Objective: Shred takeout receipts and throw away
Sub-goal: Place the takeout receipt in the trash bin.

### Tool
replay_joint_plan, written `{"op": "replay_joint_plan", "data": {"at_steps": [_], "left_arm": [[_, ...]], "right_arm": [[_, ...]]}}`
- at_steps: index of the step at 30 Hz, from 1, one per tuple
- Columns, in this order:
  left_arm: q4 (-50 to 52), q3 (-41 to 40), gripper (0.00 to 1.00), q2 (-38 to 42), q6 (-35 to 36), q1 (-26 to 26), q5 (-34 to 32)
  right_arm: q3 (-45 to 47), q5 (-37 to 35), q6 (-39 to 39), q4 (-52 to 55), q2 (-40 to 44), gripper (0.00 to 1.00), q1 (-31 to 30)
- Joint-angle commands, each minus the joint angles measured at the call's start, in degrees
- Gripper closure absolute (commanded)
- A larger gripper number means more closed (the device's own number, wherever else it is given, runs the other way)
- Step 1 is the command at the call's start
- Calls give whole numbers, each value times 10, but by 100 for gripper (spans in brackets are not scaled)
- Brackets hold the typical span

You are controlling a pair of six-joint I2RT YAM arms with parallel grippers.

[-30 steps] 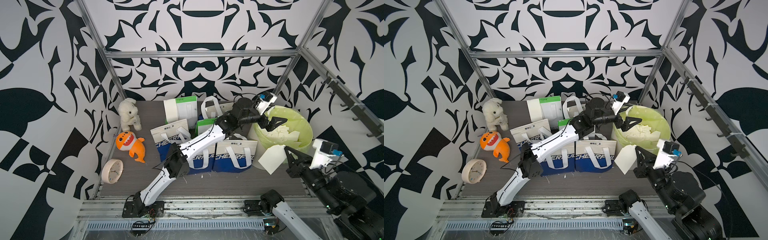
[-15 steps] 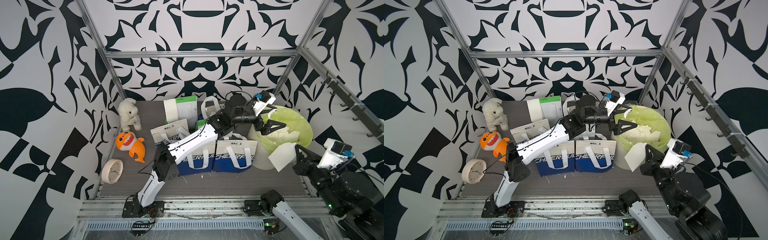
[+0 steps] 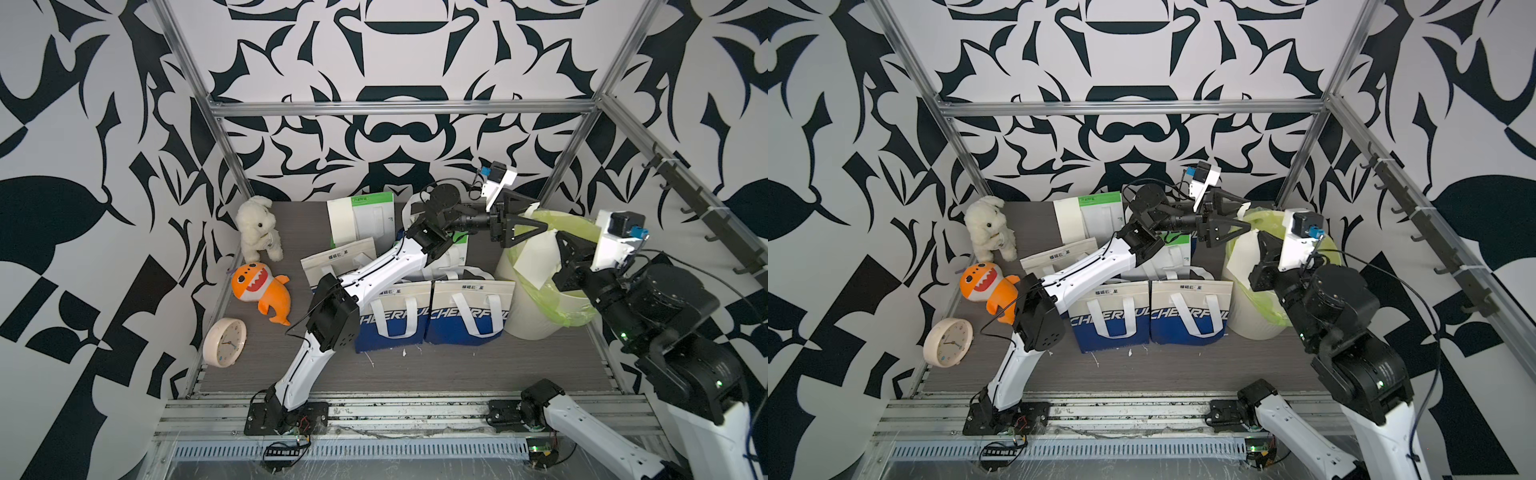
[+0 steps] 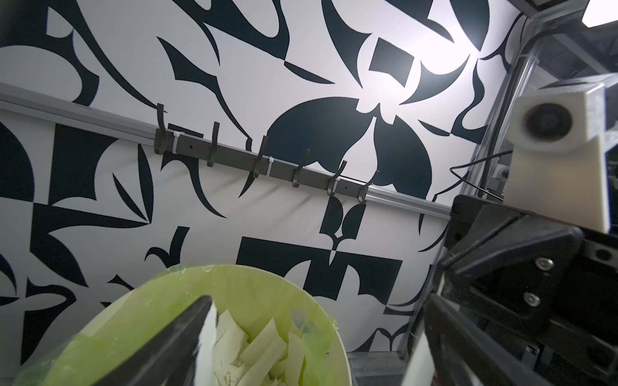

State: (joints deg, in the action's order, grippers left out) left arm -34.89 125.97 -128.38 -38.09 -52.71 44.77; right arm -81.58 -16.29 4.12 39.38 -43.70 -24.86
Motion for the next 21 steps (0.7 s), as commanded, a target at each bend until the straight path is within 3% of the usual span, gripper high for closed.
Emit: {"op": "replay_joint_plan", "data": {"at_steps": [1, 11, 18, 21], "left_arm": [[-63, 6, 1, -10, -54, 0, 41], [-49, -57, 1, 25, -20, 15, 65], [121, -136, 1, 91, 189, 26, 11], [223, -125, 1, 104, 272, 24, 9]], "right_arm": [[-16, -40, -51, -39, -11, 100, -2], [-2, -105, -105, -25, 0, 100, -2], [-38, -80, -81, 26, -62, 100, 0], [-78, -54, -74, 47, -100, 100, 7]]}}
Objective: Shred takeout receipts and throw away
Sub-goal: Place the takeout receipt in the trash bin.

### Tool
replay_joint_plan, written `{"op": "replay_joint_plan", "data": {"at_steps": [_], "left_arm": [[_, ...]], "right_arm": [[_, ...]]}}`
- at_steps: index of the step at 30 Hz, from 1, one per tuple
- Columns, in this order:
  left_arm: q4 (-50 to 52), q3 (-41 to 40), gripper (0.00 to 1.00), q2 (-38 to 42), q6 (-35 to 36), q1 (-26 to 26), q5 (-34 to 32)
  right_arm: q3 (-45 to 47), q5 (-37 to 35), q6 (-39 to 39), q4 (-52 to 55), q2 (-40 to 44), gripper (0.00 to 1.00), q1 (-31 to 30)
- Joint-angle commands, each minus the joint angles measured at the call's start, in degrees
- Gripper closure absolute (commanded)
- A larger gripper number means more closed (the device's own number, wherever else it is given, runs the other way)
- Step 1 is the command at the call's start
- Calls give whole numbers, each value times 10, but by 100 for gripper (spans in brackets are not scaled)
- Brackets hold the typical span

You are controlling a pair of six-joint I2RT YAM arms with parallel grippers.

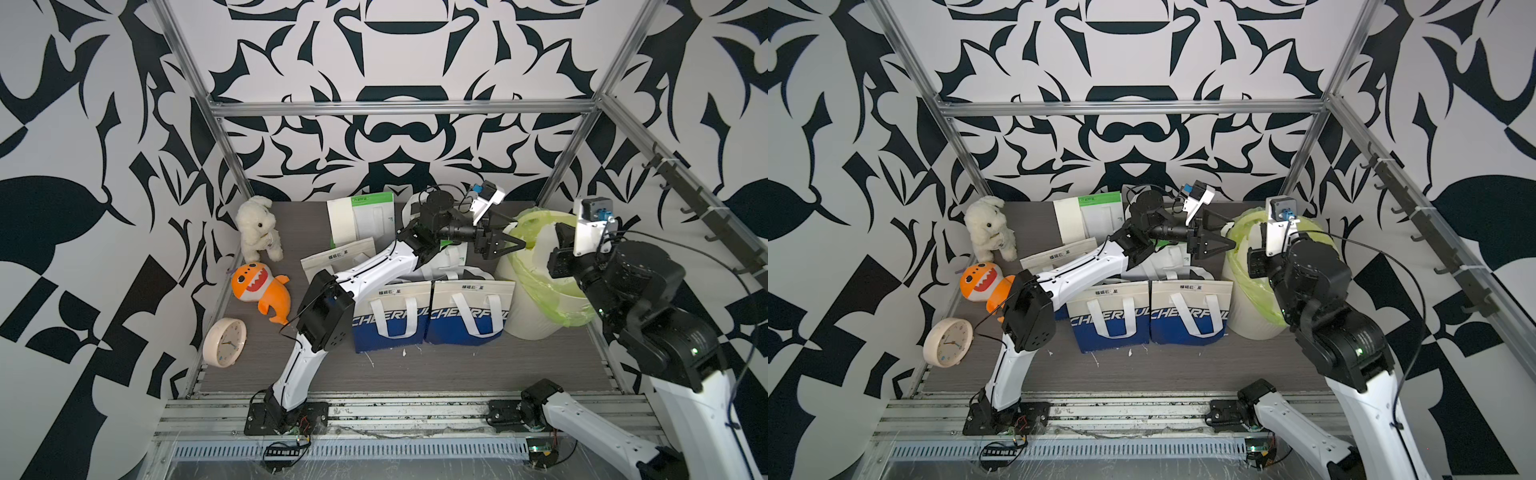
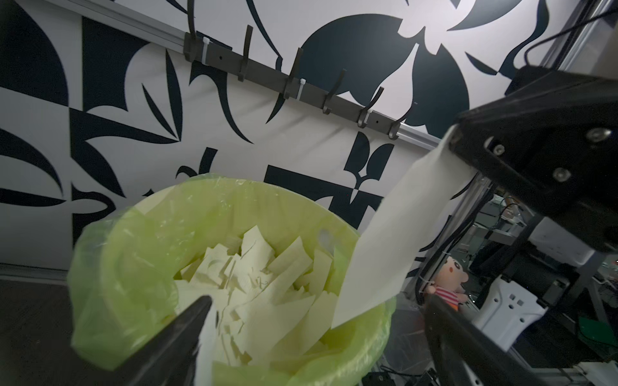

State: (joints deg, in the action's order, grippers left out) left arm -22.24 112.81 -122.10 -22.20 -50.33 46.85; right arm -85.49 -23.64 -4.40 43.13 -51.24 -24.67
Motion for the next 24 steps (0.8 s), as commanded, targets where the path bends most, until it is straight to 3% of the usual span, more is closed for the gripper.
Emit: {"op": "replay_joint_plan", "data": {"at_steps": [1, 6, 12, 18, 24], "left_arm": [[119, 10, 1, 44, 132, -1, -10], [109, 6, 1, 53, 150, -8, 3], [66, 30, 1, 39, 133, -22, 33], [2, 64, 1, 7, 84, -31, 29], [10, 205, 1, -85, 59, -54, 17]], "right_arm": [[-56, 36, 14, 14, -39, 100, 10], [-136, 179, 37, 41, -99, 100, 60], [-166, 377, 92, 41, -136, 100, 208], [-144, 382, 106, 30, -128, 100, 212], [-176, 333, 108, 76, -119, 100, 214]]}}
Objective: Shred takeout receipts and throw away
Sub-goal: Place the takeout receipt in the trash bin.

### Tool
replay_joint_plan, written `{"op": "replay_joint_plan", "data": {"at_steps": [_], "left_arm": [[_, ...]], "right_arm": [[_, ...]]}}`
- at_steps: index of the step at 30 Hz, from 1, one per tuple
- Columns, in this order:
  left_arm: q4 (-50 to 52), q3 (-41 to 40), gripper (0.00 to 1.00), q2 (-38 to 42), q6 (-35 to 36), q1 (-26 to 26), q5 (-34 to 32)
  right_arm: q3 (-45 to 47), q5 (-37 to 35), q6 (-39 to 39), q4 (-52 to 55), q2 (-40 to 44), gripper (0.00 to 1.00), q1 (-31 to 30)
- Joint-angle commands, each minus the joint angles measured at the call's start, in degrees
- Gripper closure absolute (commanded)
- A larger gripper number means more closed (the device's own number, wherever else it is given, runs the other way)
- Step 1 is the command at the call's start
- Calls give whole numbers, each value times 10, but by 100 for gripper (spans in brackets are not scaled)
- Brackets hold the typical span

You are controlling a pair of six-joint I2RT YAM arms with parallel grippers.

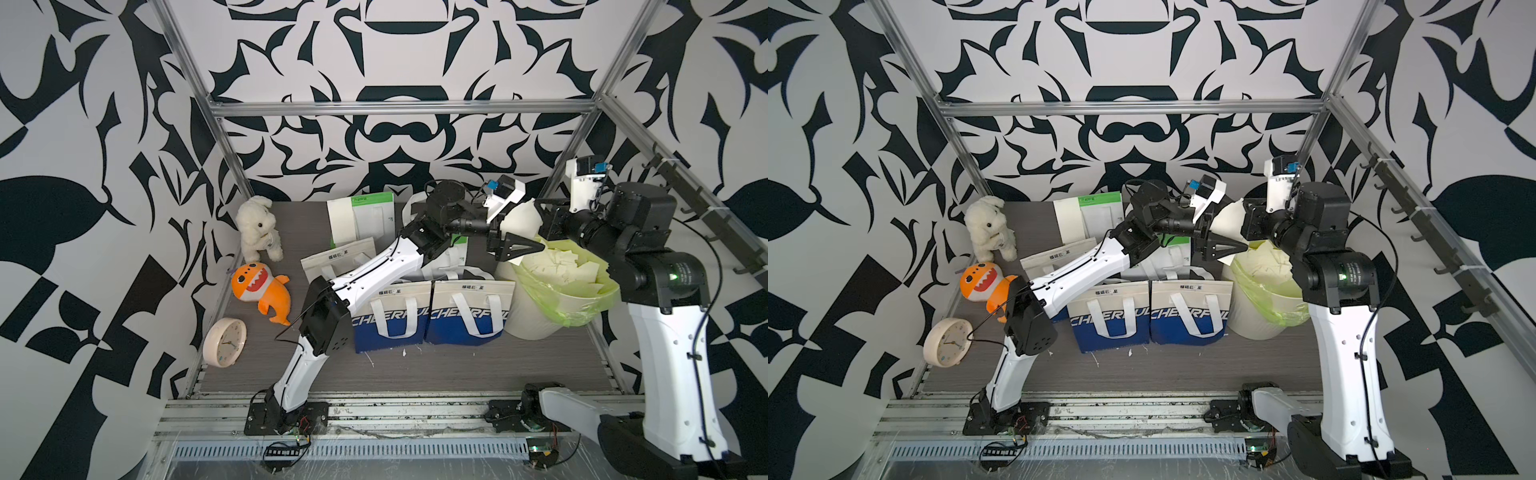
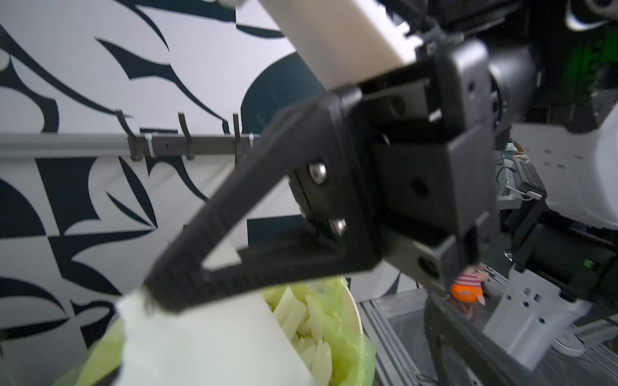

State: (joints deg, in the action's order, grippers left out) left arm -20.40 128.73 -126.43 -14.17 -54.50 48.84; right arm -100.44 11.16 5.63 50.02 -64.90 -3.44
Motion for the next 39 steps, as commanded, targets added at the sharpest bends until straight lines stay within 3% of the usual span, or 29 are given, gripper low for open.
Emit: {"op": "replay_joint_plan", "data": {"at_steps": [1, 6, 12, 27, 33, 39], "left_arm": [[-8, 71, 0, -60, -27, -15, -4], [-31, 125, 1, -111, -64, -22, -13], [-35, 79, 1, -95, -54, -26, -30], [38, 11, 1, -35, 11, -27, -46], [72, -4, 1, -18, 41, -28, -65], [81, -4, 1, -21, 52, -29, -76]], "right_arm": [[-27, -24, 5, 7, 22, 100, 2], [-28, -90, -6, 15, 24, 100, 1], [7, -249, -8, 18, 16, 100, 2], [71, -477, -34, 21, 20, 100, 1], [70, -454, -21, 26, 25, 100, 2], [32, -251, -1, 34, 36, 100, 2]]}}
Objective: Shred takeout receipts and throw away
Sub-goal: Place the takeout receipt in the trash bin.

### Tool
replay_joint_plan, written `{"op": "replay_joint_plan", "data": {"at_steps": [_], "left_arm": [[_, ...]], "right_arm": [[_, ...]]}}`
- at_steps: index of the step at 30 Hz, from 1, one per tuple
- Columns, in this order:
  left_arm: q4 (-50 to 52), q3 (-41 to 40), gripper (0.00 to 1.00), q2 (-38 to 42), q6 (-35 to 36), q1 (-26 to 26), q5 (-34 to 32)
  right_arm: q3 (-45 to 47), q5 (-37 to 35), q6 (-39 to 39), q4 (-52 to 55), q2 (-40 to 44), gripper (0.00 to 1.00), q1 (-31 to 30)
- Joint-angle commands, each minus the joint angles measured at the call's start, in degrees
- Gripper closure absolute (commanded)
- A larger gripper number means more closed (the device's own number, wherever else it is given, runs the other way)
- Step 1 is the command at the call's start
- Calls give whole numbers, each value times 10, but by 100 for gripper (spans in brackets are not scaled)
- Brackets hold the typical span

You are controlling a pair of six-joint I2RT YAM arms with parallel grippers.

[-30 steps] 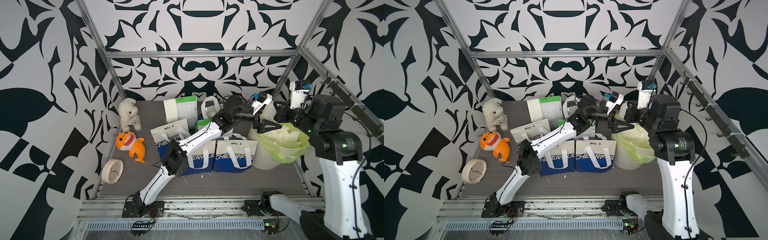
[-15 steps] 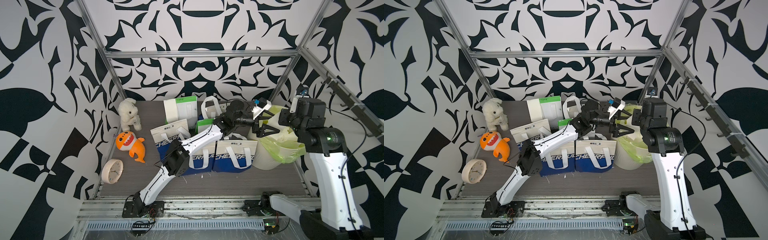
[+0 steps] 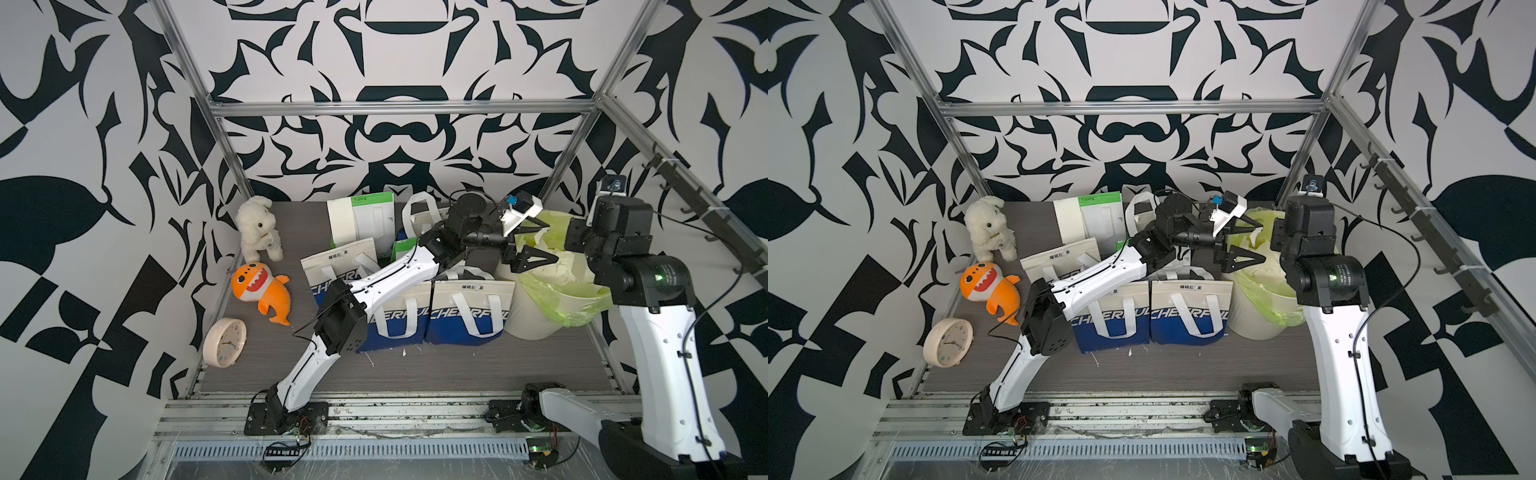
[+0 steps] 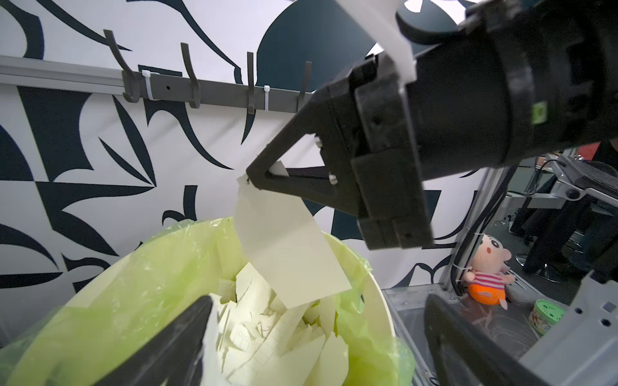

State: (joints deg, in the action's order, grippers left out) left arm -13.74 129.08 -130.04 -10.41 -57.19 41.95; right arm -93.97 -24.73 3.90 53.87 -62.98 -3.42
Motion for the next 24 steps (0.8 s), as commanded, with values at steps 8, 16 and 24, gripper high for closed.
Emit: {"op": "replay_joint_plan", "data": {"at_steps": [8, 16, 24], "left_arm": [[-1, -6, 1, 10, 2, -2, 7], [-8, -1, 1, 6, -12, -2, 9], [-20, 19, 1, -13, -31, -2, 10]], "right_arm": [[-107, 304, 12, 41, -3, 100, 2], [-52, 374, 57, -17, -5, 100, 2], [-39, 70, 41, 24, -14, 100, 2]]}}
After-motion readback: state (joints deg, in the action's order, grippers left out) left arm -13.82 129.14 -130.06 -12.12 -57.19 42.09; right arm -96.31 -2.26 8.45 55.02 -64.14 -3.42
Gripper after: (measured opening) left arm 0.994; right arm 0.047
